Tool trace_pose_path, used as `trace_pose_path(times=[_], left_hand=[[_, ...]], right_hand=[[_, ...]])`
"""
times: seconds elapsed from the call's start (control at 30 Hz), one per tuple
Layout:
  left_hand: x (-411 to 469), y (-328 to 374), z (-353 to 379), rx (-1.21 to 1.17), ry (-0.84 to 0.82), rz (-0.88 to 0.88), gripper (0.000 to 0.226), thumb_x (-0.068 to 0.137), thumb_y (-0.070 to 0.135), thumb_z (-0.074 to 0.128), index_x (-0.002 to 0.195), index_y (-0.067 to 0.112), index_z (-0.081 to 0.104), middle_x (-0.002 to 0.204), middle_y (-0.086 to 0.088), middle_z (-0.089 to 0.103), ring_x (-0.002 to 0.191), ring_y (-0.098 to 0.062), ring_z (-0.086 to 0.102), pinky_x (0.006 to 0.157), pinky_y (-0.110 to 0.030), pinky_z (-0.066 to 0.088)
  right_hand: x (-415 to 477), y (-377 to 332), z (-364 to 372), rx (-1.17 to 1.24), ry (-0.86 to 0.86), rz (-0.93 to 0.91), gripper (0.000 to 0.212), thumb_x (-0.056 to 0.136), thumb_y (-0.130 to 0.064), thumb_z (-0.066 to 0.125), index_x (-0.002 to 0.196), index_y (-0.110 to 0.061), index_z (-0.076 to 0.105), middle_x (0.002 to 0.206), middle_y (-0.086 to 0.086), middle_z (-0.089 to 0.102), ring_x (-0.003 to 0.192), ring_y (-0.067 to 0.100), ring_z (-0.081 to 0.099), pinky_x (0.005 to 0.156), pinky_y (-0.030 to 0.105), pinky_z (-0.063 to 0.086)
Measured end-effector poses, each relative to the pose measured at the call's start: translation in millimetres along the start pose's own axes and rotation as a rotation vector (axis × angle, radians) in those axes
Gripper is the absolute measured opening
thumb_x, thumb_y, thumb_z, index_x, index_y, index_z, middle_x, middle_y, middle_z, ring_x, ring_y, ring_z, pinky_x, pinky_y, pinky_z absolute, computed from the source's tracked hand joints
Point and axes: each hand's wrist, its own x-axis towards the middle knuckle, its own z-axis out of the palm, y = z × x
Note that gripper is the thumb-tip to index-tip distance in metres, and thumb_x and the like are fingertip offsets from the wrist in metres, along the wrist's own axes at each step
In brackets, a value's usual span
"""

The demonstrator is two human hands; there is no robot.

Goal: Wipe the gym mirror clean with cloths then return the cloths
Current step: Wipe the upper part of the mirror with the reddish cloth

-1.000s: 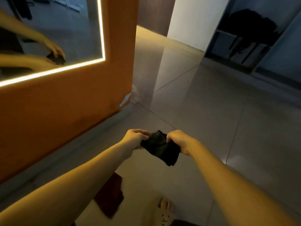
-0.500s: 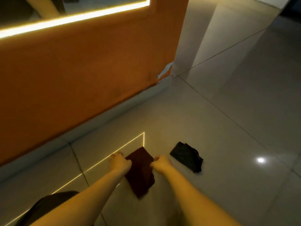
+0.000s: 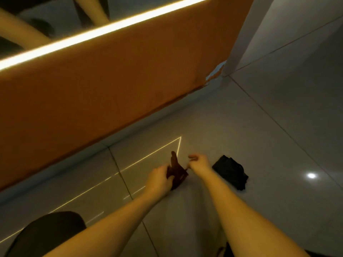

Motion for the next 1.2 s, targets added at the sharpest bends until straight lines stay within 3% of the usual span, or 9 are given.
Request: trace_pose_path(times=[0.2, 0.27, 0.43, 0.6, 0.8, 0.87, 1.0, 1.1, 1.2], left_hand=[[-108, 64, -137, 0.003, 0.046, 0.160, 0.026, 0.098, 0.017, 0.065, 0.120, 0.029, 0.066, 0.103, 0.007, 0.075, 0.094, -0.012, 0.070, 0.084, -0.037, 0.060], [-146, 87, -195, 0.004, 0.071, 0.211, 0.021, 0.097, 0.015, 0.063, 0.114, 0.027, 0.069, 0.094, 0.009, 0.075, 0.086, -0.010, 0.070, 0.078, -0.034, 0.060], [-250, 143, -338, -0.008, 0.102, 0.253, 0.025, 0.091, 0.005, 0.063, 0.103, 0.024, 0.074, 0.086, 0.005, 0.075, 0.080, -0.018, 0.070, 0.074, -0.039, 0.054], [-341, 192, -471, -0.120, 0.164, 0.313, 0.030, 0.089, 0.006, 0.072, 0.102, 0.032, 0.077, 0.085, 0.013, 0.075, 0.083, -0.004, 0.070, 0.075, -0.025, 0.055], [-416, 241, -605, -0.548, 0.282, 0.303, 0.031, 0.087, -0.004, 0.077, 0.099, 0.024, 0.067, 0.094, -0.006, 0.076, 0.090, -0.024, 0.074, 0.080, -0.044, 0.062], [-430, 259, -646, -0.649, 0.302, 0.312, 0.028, 0.088, -0.008, 0.075, 0.098, 0.018, 0.070, 0.092, -0.004, 0.077, 0.090, -0.018, 0.075, 0.078, -0.034, 0.061], [-446, 302, -711, -0.738, 0.353, 0.337, 0.018, 0.095, 0.006, 0.073, 0.103, 0.022, 0.075, 0.092, 0.005, 0.080, 0.088, -0.006, 0.076, 0.074, -0.016, 0.056], [-452, 337, -744, -0.910, 0.449, 0.331, 0.018, 0.099, 0.008, 0.069, 0.114, 0.016, 0.075, 0.102, -0.002, 0.081, 0.096, -0.019, 0.078, 0.083, -0.030, 0.062], [-458, 374, -771, -0.990, 0.572, 0.284, 0.018, 0.098, 0.010, 0.071, 0.115, 0.012, 0.077, 0.107, -0.009, 0.080, 0.099, -0.027, 0.078, 0.096, -0.046, 0.061]], right_hand=[[-118, -117, -32, -0.126, -0.264, -0.300, 0.075, 0.090, 0.020, 0.049, 0.150, -0.025, 0.051, 0.147, -0.002, 0.044, 0.137, 0.014, 0.039, 0.110, 0.039, 0.048], [-164, -162, -43, -0.145, -0.371, -0.348, 0.079, 0.085, 0.022, 0.047, 0.147, -0.027, 0.055, 0.141, -0.007, 0.043, 0.132, 0.007, 0.040, 0.103, 0.026, 0.052], [-302, -263, -63, -0.148, -0.604, -0.360, 0.056, 0.083, 0.020, 0.060, 0.124, -0.017, 0.067, 0.108, 0.004, 0.067, 0.079, 0.001, 0.066, 0.074, 0.020, 0.054], [-445, -363, -78, -0.189, -0.599, -0.431, 0.051, 0.080, 0.000, 0.084, 0.126, -0.015, 0.069, 0.116, 0.014, 0.073, 0.103, 0.019, 0.072, 0.092, 0.028, 0.057], [-579, -454, -80, 0.049, -0.513, -0.408, 0.028, 0.074, -0.013, 0.089, 0.101, -0.008, 0.081, 0.099, 0.015, 0.079, 0.095, 0.032, 0.076, 0.081, 0.033, 0.059], [-610, -486, -85, 0.167, -0.535, -0.419, 0.036, 0.064, -0.021, 0.093, 0.097, -0.010, 0.083, 0.101, 0.017, 0.078, 0.094, 0.033, 0.077, 0.078, 0.034, 0.061], [-643, -549, -100, 0.469, -0.721, -0.459, 0.059, 0.066, -0.029, 0.094, 0.118, -0.006, 0.077, 0.122, 0.027, 0.071, 0.108, 0.041, 0.072, 0.085, 0.044, 0.060], [-652, -584, -109, 0.618, -0.966, -0.502, 0.057, 0.085, -0.028, 0.079, 0.135, -0.003, 0.066, 0.130, 0.025, 0.068, 0.118, 0.042, 0.068, 0.095, 0.053, 0.057], [-659, -618, -115, 0.575, -0.924, -0.460, 0.068, 0.078, -0.028, 0.087, 0.137, -0.003, 0.065, 0.133, 0.028, 0.066, 0.120, 0.048, 0.066, 0.090, 0.057, 0.057]])
